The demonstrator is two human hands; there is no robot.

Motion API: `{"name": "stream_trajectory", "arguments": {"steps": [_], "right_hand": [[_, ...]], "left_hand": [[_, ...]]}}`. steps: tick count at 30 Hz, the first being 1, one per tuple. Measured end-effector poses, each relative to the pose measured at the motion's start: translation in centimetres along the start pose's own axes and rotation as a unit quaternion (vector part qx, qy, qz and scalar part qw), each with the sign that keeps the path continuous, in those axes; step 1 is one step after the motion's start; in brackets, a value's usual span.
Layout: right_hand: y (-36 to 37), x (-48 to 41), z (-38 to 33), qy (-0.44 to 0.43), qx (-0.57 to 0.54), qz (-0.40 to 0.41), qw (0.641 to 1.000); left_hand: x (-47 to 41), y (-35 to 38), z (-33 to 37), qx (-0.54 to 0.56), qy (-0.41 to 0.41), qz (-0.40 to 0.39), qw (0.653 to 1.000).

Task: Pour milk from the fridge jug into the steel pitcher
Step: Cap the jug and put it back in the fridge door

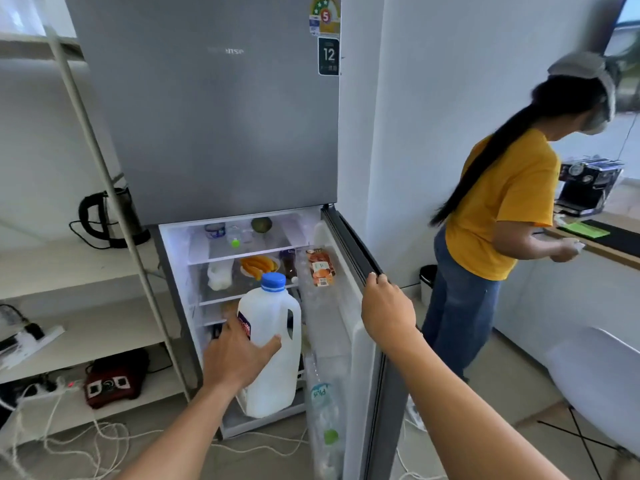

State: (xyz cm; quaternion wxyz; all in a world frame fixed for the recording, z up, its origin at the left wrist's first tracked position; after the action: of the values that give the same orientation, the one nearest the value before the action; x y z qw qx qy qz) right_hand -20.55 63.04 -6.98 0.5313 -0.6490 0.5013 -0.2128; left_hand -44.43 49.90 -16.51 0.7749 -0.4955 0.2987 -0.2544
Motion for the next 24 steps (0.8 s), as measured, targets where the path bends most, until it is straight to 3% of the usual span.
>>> {"name": "stream_trajectory", "arguments": {"steps": [12, 24], "right_hand": [[-0.5, -0.2, 6.2, -0.046, 0.066, 0.008, 0.997], [-0.7, -0.8, 7.1, -0.038, 0.14, -0.019, 0.989]], "left_hand": [[0.6, 0.6, 6.7, 0.006, 0.07, -0.049, 0.996], [-0.5, 0.8, 7.4, 0.022, 0.106, -0.028, 0.994]]}}
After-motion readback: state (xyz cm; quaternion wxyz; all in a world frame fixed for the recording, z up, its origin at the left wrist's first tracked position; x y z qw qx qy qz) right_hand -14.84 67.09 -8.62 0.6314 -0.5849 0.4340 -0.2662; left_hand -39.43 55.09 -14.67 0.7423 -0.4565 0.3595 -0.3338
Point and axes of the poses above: each hand's wrist, its own x-axis away from the middle knuckle, its own y-axis out of the palm, z = x × y, the point moved 8 cm from there along -x, towards the middle knuckle, and after that the axes turned 14 degrees about -x, right-handed, at the moved point
